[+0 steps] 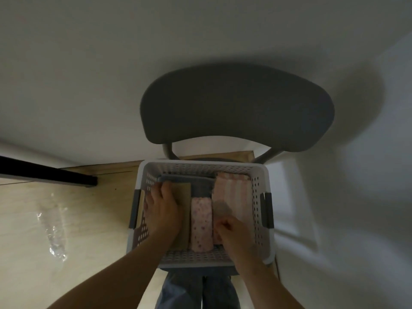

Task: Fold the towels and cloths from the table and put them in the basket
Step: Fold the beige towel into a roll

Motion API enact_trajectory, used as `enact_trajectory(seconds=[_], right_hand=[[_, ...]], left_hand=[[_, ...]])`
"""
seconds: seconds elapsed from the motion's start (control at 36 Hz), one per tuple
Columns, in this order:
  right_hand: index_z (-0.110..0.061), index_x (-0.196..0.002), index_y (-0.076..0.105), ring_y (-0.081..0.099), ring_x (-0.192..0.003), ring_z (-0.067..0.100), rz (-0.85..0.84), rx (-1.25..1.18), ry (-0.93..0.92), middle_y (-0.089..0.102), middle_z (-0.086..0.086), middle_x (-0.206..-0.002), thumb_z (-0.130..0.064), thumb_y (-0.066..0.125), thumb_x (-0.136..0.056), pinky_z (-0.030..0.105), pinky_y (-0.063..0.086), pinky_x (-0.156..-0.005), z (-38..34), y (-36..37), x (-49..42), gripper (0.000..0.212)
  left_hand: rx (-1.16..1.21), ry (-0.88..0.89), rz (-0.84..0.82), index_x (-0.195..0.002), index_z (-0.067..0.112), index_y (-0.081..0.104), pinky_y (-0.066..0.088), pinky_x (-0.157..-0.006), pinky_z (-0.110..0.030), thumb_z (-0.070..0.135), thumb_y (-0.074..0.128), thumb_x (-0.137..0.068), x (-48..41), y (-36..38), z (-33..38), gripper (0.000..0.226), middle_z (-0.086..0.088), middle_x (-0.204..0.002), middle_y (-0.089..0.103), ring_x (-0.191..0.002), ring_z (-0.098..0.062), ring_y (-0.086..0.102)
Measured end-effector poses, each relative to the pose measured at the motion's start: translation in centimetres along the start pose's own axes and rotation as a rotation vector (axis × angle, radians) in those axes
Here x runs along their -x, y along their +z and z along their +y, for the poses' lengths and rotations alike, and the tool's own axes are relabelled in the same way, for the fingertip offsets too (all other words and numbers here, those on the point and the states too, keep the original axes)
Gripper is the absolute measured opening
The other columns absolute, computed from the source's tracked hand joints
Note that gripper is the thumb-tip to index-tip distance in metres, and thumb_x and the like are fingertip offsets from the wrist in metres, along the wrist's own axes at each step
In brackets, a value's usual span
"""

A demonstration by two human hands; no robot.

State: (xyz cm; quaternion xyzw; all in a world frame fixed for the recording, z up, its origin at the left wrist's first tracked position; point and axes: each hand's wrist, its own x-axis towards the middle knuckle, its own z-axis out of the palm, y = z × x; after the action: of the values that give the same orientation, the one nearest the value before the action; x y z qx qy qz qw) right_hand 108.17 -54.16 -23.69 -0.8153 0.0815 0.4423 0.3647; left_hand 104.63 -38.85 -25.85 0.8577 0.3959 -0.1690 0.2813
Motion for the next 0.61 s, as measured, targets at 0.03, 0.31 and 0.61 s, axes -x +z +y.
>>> enact_trajectory(seconds=[0.03,0.31,0.61], right_hand=[[-0.026,-0.078,0.055,0.056,-0.081,0.012,0.001,-0.008,0.007,0.060,-0.004,-0.083,-0.023,0.045,-0.096,0.028,0.047,-0.081,0.0,0.1,-0.1,0.020],[-0.019,-0.079,0.052,0.050,-0.072,0.010,0.010,0.012,0.002,0.055,-0.002,-0.079,-0.019,0.043,-0.096,0.018,0.038,-0.061,0.4,0.1,0.4,0.020],[-0.024,-0.079,0.052,0.052,-0.073,0.008,0.062,-0.059,-0.133,0.055,-0.007,-0.078,-0.020,0.042,-0.097,0.019,0.040,-0.060,-1.1,-1.0,5.9,0.021]], left_hand=[[-0.081,0.062,0.035,-0.134,0.014,0.034,0.020,-0.112,-0.045,0.029,0.053,-0.089,0.2,0.1,0.3,0.050,-0.013,-0.141,0.031,-0.132,-0.031,0.029],[-0.228,0.326,-0.121,-0.148,0.019,0.019,0.000,-0.117,-0.037,0.021,0.045,-0.094,-0.3,2.7,-0.9,0.061,0.002,-0.157,0.013,-0.145,-0.023,-0.001],[-0.023,0.254,-0.193,-0.138,0.016,0.038,0.038,-0.104,-0.037,0.012,0.051,-0.092,4.9,-1.9,0.2,0.048,-0.008,-0.142,0.038,-0.128,-0.026,0.040]])
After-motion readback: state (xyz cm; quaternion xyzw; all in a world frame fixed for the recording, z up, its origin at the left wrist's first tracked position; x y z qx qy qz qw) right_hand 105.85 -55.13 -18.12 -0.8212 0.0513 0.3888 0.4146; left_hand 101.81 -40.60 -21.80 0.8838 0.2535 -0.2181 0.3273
